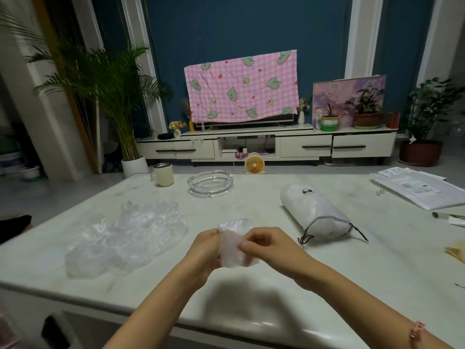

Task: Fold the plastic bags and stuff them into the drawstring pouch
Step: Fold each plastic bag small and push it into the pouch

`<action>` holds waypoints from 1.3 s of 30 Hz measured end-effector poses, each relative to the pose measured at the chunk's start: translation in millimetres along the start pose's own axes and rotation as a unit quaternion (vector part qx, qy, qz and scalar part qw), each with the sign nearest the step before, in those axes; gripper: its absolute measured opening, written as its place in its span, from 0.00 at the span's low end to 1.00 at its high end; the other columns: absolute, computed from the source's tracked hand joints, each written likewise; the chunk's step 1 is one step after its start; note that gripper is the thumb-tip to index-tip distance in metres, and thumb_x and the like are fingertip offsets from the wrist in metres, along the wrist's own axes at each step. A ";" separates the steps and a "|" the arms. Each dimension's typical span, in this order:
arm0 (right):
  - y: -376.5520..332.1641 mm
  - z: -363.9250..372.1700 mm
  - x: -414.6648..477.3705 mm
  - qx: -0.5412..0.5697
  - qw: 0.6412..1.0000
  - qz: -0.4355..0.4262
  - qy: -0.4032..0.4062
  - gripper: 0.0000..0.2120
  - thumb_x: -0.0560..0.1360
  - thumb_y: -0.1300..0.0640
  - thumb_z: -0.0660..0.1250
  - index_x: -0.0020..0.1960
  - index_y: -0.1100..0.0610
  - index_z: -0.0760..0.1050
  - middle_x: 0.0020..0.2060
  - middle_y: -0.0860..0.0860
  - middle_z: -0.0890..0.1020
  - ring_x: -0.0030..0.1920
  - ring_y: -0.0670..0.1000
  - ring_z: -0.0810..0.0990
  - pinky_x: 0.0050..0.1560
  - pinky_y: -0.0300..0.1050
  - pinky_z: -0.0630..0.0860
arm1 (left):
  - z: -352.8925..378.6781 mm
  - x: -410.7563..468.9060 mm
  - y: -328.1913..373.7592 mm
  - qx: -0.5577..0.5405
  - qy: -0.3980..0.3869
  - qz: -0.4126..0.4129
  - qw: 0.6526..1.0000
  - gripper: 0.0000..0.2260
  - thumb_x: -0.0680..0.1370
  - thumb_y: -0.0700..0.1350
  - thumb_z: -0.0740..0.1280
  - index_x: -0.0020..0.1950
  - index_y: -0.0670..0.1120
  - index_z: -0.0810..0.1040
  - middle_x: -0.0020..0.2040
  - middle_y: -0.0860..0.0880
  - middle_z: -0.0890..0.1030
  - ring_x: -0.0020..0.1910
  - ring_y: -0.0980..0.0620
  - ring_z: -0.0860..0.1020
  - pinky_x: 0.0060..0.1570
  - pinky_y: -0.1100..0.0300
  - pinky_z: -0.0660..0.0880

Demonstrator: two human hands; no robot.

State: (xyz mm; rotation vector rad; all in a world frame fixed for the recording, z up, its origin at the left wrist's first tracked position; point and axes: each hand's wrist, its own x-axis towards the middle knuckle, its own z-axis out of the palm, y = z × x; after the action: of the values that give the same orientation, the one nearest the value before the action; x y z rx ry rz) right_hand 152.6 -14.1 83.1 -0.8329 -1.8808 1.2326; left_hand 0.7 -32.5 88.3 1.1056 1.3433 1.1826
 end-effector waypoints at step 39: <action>18.0 -31.2 9.3 0.216 0.961 0.170 -0.012 0.04 0.74 0.57 0.67 0.42 0.57 0.73 0.41 0.53 0.78 0.41 0.51 0.78 0.42 0.44 0.76 | 14.6 -0.6 -14.0 0.046 0.026 0.148 0.988 0.25 0.72 0.24 0.56 0.22 0.46 0.74 0.46 0.43 0.80 0.36 0.49 0.78 0.29 0.64 0.73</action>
State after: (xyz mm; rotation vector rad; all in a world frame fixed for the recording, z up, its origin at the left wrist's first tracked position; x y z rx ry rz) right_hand 176.3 14.0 76.9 -0.9181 -1.4349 1.7893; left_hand 15.0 -33.3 73.9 1.3841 1.3156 1.3824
